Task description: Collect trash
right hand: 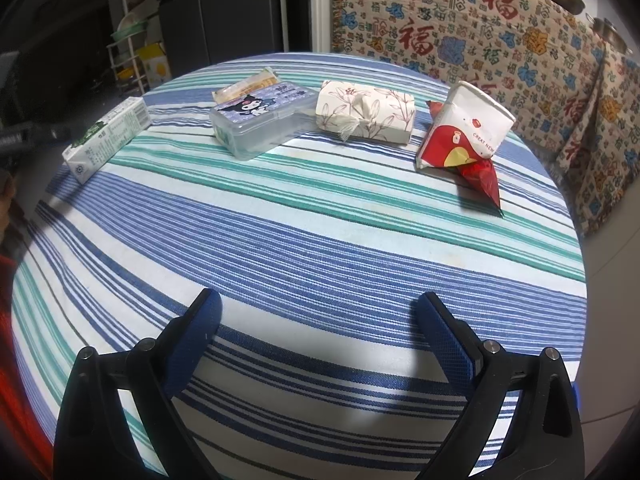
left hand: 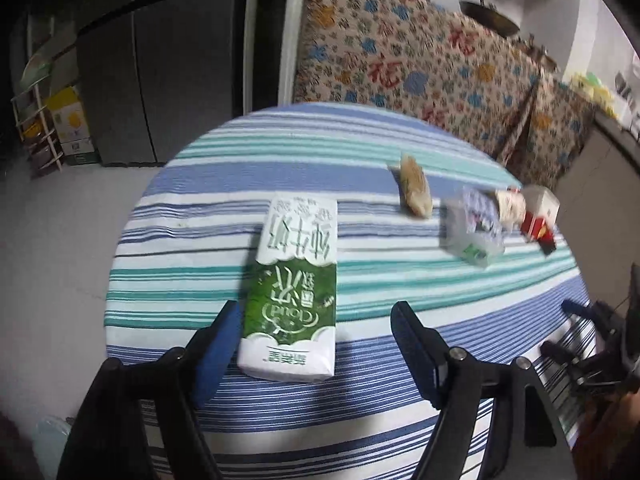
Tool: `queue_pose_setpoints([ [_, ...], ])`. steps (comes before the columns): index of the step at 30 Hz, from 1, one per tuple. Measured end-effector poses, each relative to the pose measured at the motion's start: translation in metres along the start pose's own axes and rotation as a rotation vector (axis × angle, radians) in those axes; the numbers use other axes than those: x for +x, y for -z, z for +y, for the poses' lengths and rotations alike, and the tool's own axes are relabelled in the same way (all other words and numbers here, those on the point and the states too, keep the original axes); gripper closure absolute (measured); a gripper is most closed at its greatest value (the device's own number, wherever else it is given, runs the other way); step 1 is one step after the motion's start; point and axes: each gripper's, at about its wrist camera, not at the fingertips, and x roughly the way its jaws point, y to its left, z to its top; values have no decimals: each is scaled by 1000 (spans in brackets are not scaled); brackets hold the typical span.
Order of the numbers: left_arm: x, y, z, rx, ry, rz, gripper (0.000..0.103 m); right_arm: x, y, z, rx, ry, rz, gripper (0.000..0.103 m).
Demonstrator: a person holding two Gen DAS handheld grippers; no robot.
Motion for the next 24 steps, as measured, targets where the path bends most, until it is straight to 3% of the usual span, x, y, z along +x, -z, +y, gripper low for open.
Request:
queue_pose_setpoints([
  [4, 22, 5, -12, 42, -78, 38, 25, -3, -2, -12, 22, 13, 18, 8],
  [10, 38, 6, -18, 31, -147, 50, 24, -1, -4, -95, 259, 83, 34, 8],
  [16, 43, 6, -22, 1, -179, 23, 21, 18, -33, -125, 214, 96, 12, 11],
  [19, 44, 6, -24, -3, -184, 16, 21, 29, -49, -130, 191, 110, -23, 25],
  [20, 44, 6, -24, -5, -186, 15, 21, 32, -54, -132, 179, 116, -34, 39],
  [21, 44, 6, -24, -6, -187, 14, 21, 36, -56, -132, 166, 117, -31, 65],
  [24, 43, 5, -25, -5, -187, 13, 21, 36, -57, -132, 163, 120, -26, 82],
])
